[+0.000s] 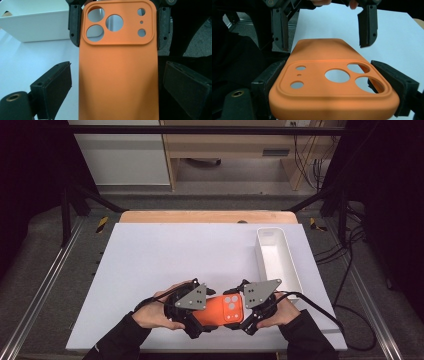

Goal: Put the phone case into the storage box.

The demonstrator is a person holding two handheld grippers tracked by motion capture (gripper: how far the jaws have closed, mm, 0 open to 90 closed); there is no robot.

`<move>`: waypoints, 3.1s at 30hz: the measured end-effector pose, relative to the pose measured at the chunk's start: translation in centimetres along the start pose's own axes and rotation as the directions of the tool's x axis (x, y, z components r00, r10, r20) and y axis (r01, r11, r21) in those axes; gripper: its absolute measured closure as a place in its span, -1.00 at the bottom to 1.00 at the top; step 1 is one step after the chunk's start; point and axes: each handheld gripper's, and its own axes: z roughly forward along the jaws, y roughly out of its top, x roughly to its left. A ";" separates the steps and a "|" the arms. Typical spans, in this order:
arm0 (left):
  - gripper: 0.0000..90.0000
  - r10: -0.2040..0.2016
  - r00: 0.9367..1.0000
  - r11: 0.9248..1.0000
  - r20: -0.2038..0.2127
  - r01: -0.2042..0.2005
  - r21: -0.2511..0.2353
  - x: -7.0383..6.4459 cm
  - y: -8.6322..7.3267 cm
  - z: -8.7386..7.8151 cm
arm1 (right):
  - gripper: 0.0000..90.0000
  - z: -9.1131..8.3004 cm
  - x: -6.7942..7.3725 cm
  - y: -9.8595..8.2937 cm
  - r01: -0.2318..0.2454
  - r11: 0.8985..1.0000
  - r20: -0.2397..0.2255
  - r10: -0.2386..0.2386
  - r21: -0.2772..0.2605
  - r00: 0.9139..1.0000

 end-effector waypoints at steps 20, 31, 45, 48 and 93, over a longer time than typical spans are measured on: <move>-0.92 -0.176 0.981 0.984 -0.078 0.175 -0.018 1.0 -3.5 -1.0 | -0.65 -1.8 -1.1 0.5 -0.036 0.997 0.053 0.033 0.067 0.998; -0.94 -0.203 0.974 0.979 -0.097 0.203 -0.006 0.7 -4.8 -0.4 | -0.65 -2.7 -1.5 0.9 -0.054 0.992 0.055 0.048 0.117 0.997; -0.95 -0.193 0.976 0.979 -0.095 0.198 0.046 1.0 -4.8 -0.1 | -0.65 -2.4 -1.7 2.1 -0.047 0.980 0.024 0.043 0.192 0.999; -0.95 -0.191 0.977 0.979 -0.093 0.197 0.055 1.0 -4.6 0.0 | -0.64 -2.2 -1.8 2.2 -0.045 0.977 0.018 0.042 0.208 0.999; -0.98 -0.108 0.994 0.957 -0.015 0.108 0.271 1.3 -1.8 2.9 | -0.65 0.6 -2.3 4.4 -0.032 0.933 -0.034 0.047 0.358 0.998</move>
